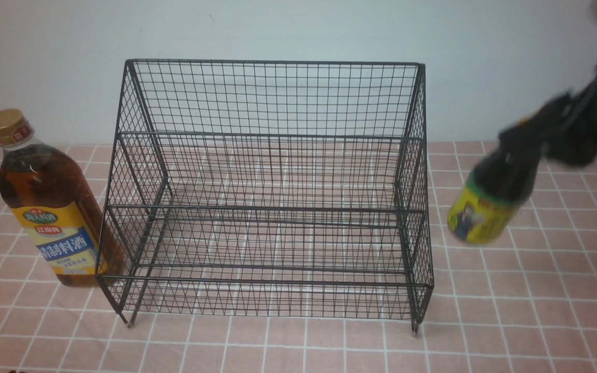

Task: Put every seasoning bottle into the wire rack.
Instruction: Use the right arm to put the condiment bottle back on the shelf

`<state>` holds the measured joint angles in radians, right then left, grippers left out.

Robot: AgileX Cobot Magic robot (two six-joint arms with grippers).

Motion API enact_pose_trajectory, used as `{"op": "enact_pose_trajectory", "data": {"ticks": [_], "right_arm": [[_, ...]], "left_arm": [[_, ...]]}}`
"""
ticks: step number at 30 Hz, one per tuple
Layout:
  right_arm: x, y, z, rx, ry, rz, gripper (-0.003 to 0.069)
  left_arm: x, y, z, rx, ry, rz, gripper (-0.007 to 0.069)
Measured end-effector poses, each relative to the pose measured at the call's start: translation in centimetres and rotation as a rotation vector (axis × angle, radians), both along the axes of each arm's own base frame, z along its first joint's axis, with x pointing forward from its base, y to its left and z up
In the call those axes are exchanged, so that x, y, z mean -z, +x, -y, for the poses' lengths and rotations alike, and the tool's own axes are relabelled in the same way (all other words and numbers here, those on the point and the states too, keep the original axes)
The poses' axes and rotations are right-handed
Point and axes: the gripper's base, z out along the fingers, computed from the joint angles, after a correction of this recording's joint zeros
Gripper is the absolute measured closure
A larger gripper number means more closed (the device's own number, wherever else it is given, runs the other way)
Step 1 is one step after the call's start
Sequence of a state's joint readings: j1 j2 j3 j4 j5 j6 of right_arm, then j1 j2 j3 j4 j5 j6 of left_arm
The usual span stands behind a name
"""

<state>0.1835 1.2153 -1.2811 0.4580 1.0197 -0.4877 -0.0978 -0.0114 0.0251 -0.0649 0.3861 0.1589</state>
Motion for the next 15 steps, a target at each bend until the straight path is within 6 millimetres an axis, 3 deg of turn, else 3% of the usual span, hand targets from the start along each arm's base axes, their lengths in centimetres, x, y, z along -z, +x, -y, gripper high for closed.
{"op": "enact_pose_trajectory", "data": {"ticks": [3,6,11,15], "right_arm": [[-3.5,-1.2,0.0,-0.024,0.027,0.051,0.0361],[-4.7,-1.7,-0.4,-0.058,0.075,0.07,0.0361],[-4.1,-1.1,-1.8,-0.133,0.119,0.035,0.0361],[-2.2,0.0,-4.8,-0.234,0.07,-0.03,0.0361]], "left_arm": [[0.0,0.0,0.0,0.0,0.0,0.0,0.0627],[0.0,0.0,0.0,0.0,0.0,0.0,0.0627],[0.0,0.0,0.0,0.0,0.0,0.0,0.0627],[0.0,0.0,0.0,0.0,0.0,0.0,0.0627]]}}
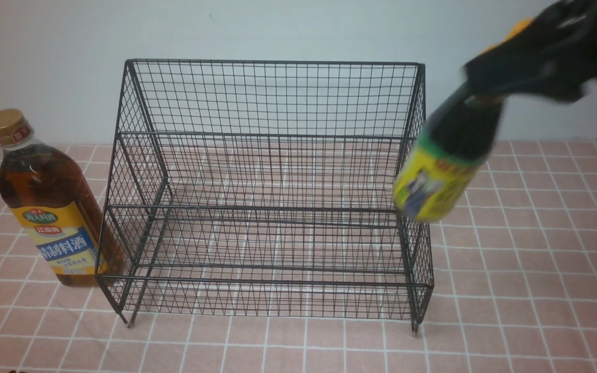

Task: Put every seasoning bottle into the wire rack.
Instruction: Use the right arm to put the condiment bottle back on the shelf

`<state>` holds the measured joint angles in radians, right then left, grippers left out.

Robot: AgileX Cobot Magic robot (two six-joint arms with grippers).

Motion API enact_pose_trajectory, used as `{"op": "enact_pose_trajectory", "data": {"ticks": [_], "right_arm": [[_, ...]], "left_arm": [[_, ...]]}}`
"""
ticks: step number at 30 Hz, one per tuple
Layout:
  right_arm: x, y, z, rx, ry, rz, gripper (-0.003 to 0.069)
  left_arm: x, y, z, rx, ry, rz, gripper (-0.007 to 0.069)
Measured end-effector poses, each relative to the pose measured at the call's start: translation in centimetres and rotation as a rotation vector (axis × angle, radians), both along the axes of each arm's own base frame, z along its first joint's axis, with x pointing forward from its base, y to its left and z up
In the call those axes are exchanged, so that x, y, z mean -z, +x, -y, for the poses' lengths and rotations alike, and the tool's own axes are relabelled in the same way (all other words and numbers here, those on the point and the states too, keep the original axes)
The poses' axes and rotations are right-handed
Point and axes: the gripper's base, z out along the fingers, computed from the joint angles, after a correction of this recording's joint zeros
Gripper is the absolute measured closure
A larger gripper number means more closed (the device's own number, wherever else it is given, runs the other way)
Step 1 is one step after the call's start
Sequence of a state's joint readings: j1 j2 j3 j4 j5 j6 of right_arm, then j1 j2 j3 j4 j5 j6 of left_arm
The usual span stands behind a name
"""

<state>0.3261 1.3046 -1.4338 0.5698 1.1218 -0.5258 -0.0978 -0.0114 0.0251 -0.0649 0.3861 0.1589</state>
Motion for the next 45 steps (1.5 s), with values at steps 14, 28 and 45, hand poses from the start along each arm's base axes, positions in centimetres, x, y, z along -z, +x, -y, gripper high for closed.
{"op": "enact_pose_trajectory", "data": {"ticks": [14,28,45], "right_arm": [[5.8,3.8,-6.0,-0.025,-0.131,-0.081,0.0361],[10.4,6.0,-7.3,-0.029,-0.211,-0.227,0.0361],[12.1,6.7,-7.6,0.036,-0.217,-0.336,0.0361]], "left_arm": [[0.0,0.0,0.0,0.0,0.0,0.0,0.0627],[0.0,0.0,0.0,0.0,0.0,0.0,0.0627],[0.0,0.0,0.0,0.0,0.0,0.0,0.0627]]}}
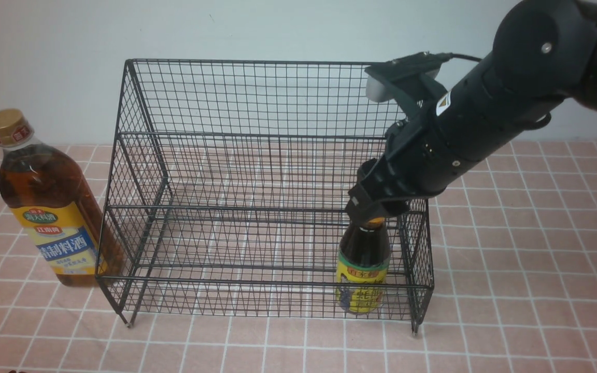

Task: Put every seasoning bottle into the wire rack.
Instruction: Use the right arm to put the condiment bottle back on the shelf, then use the left arm to grab the condiment bottle closest to it

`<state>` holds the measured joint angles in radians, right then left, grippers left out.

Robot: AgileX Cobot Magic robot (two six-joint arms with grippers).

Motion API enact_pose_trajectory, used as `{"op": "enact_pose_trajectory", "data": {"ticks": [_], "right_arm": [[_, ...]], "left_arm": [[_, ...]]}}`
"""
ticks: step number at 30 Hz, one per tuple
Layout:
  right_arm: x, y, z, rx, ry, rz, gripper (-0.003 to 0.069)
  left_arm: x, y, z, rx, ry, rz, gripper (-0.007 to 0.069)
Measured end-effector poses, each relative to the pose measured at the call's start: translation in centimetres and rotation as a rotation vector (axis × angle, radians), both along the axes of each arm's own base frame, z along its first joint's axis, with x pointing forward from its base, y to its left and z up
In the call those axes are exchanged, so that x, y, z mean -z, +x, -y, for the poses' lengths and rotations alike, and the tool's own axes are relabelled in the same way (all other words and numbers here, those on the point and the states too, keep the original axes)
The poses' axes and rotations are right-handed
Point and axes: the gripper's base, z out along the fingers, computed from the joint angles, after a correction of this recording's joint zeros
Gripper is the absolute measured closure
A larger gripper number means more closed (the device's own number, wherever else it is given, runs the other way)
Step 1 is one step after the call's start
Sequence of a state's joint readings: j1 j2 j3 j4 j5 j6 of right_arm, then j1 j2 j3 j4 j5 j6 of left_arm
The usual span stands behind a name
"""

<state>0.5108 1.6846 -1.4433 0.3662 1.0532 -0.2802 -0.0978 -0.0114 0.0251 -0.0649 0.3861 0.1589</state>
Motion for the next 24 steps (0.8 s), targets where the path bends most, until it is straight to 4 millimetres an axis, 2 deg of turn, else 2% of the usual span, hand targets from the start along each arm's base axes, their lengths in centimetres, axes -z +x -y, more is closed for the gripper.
{"op": "enact_pose_trajectory", "data": {"ticks": [3,6,9,10,12,14,18,21,22,23,24], "right_arm": [[-0.4,-0.3,0.1,0.0,0.003,0.001,0.034],[-1.6,-0.9,0.5,0.002,0.022,0.024,0.0284],[-3.9,-2.1,1.3,0.008,0.043,0.09,0.0235],[-4.1,-2.2,1.3,0.011,0.044,0.094,0.0232],[-6.5,-3.6,2.5,0.027,0.051,0.171,0.0223],[-8.0,-4.6,3.3,0.045,0.057,0.221,0.0228],[-11.7,-7.5,5.7,0.133,0.086,0.333,0.029],[-16.1,-12.3,9.4,0.246,0.152,0.495,0.0448],[-17.2,-13.9,10.6,0.28,0.182,0.543,0.05],[-17.6,-14.6,11.0,0.292,0.2,0.559,0.0521],[-18.5,-16.6,12.4,0.327,0.243,0.62,0.0582]], "left_arm": [[0.0,0.0,0.0,0.0,0.0,0.0,0.0627],[0.0,0.0,0.0,0.0,0.0,0.0,0.0627],[0.0,0.0,0.0,0.0,0.0,0.0,0.0627],[0.0,0.0,0.0,0.0,0.0,0.0,0.0627],[0.0,0.0,0.0,0.0,0.0,0.0,0.0627],[0.0,0.0,0.0,0.0,0.0,0.0,0.0627],[0.0,0.0,0.0,0.0,0.0,0.0,0.0627],[0.0,0.0,0.0,0.0,0.0,0.0,0.0627],[0.0,0.0,0.0,0.0,0.0,0.0,0.0627],[0.0,0.0,0.0,0.0,0.0,0.0,0.0627],[0.0,0.0,0.0,0.0,0.0,0.0,0.0627]]}}
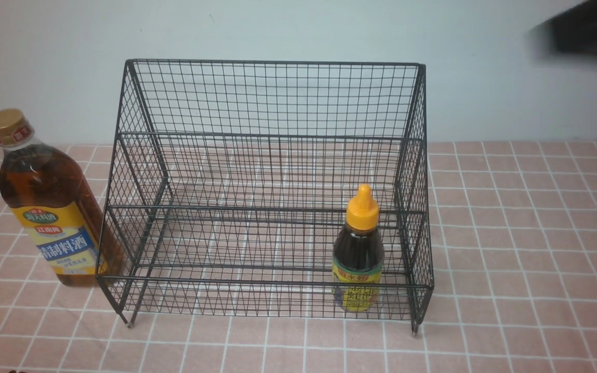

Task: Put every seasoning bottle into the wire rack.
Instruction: Use the left arm to grab the condiment bottle closest to it

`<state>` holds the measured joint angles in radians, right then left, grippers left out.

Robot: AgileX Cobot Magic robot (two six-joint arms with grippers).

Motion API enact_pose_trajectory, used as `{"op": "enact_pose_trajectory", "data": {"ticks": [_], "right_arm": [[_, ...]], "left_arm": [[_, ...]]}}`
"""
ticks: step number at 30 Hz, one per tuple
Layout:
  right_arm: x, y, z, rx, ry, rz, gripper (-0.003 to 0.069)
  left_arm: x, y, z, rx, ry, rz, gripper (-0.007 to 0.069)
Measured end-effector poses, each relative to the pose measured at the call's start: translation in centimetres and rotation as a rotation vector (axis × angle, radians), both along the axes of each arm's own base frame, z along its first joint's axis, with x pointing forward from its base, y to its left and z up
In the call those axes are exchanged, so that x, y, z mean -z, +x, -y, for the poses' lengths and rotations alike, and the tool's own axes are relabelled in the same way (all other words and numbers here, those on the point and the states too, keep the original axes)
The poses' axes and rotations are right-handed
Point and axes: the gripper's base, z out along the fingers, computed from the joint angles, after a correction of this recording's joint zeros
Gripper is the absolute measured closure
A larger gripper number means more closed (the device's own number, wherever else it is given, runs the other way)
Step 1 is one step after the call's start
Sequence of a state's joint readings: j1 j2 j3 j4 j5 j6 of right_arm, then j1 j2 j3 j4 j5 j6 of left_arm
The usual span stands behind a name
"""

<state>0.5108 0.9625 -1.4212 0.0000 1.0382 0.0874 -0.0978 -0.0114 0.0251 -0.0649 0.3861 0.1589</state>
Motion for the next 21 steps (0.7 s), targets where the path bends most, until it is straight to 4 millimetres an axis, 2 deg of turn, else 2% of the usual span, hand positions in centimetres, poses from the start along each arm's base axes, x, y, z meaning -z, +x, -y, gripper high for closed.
{"op": "enact_pose_trajectory", "data": {"ticks": [2,4,7,9,10,11,12,13,14,15,16,18,21], "right_arm": [[-0.6,-3.6,2.3,0.033,0.093,0.111,0.0648],[-0.1,-6.1,3.7,0.041,0.15,0.181,0.0662],[2.5,-9.6,5.6,0.036,0.238,0.308,0.0671],[4.0,-11.2,6.5,0.03,0.281,0.379,0.0671],[6.5,-12.4,7.1,0.022,0.323,0.456,0.0672],[7.6,-12.5,7.1,0.02,0.329,0.468,0.0672],[7.8,-12.8,7.3,0.019,0.338,0.483,0.0672],[9.4,-13.0,7.4,0.013,0.362,0.527,0.0672],[10.0,-13.1,7.4,0.012,0.365,0.533,0.0672],[11.8,-13.6,7.6,0.002,0.411,0.614,0.0672],[11.8,-13.6,7.6,0.002,0.411,0.614,0.0672],[13.7,-13.8,7.7,-0.007,0.447,0.691,0.0672],[15.1,-13.2,7.3,-0.01,0.436,0.715,0.0672]], "left_arm": [[0.0,0.0,0.0,0.0,0.0,0.0,0.0627],[0.0,0.0,0.0,0.0,0.0,0.0,0.0627],[0.0,0.0,0.0,0.0,0.0,0.0,0.0627],[0.0,0.0,0.0,0.0,0.0,0.0,0.0627],[0.0,0.0,0.0,0.0,0.0,0.0,0.0627],[0.0,0.0,0.0,0.0,0.0,0.0,0.0627],[0.0,0.0,0.0,0.0,0.0,0.0,0.0627],[0.0,0.0,0.0,0.0,0.0,0.0,0.0627],[0.0,0.0,0.0,0.0,0.0,0.0,0.0627],[0.0,0.0,0.0,0.0,0.0,0.0,0.0627],[0.0,0.0,0.0,0.0,0.0,0.0,0.0627],[0.0,0.0,0.0,0.0,0.0,0.0,0.0627],[0.0,0.0,0.0,0.0,0.0,0.0,0.0627]]}}
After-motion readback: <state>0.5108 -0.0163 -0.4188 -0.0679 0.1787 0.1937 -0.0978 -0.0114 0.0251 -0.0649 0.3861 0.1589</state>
